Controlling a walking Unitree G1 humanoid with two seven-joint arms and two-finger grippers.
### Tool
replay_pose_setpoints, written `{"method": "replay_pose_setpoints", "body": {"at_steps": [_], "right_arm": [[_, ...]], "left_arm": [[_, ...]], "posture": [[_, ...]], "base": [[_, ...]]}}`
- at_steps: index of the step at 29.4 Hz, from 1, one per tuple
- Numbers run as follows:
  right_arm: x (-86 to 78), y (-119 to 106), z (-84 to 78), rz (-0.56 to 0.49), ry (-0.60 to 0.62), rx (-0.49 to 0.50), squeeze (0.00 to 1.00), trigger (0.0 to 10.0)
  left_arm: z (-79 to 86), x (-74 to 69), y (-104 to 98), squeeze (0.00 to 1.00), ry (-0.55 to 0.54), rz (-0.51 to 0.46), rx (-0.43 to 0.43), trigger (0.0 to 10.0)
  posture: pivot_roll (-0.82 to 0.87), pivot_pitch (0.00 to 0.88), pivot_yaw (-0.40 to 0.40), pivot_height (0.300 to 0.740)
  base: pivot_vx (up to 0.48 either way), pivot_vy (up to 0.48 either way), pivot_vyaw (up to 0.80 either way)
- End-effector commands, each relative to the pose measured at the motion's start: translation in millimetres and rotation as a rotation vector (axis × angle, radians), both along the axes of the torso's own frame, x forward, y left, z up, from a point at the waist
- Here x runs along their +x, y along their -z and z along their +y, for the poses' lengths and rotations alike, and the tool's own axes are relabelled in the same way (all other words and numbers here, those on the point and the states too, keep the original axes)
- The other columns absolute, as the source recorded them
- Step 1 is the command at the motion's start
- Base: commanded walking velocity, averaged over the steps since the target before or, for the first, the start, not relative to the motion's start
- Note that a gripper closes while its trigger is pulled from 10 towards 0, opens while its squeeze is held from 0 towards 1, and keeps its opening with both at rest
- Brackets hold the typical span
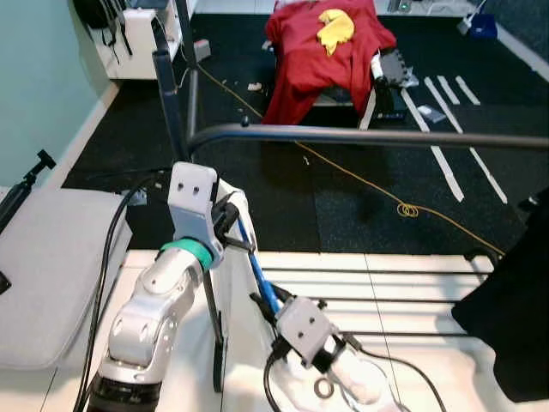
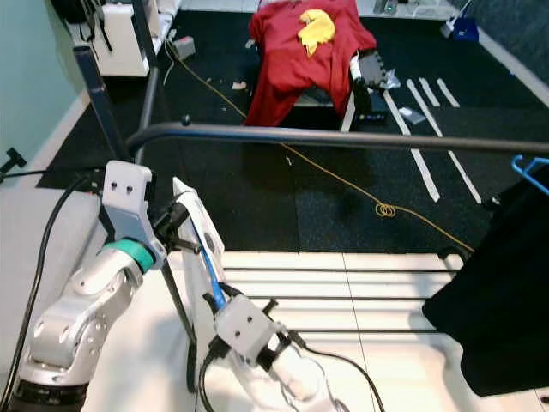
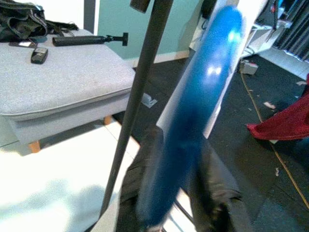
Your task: Hang hanger
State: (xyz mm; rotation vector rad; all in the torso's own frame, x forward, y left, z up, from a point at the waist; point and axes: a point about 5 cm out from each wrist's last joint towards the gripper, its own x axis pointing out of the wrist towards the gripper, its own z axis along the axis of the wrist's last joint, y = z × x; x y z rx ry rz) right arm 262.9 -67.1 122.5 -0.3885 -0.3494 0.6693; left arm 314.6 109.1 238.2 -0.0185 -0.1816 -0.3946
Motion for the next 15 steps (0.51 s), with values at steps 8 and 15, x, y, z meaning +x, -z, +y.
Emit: {"method": "replay_pose_setpoints", "body": {"at_steps": [8,15], "right_arm": [[-19.8,-5.7,-22.5,0.011,0.076,0.013,0.0,0.0],[-20.4,-15.0,-30.9,-0.006,0.093,0.0,0.0,0.0]], "left_arm": [[-3.4,-3.6,-1.6,0.0,0.024,-0.011,-0.007,10.0],[-5.6,-2.5,-2.0,0.0,0.031,-0.01,-0.009,10.0]], "posture": [[-0.2,0.187,0.072,0.74],[-0.21,0.188,0.077,0.74]], "base": [[0.0,0.0,0.0],[0.0,0.0,0.0]]}}
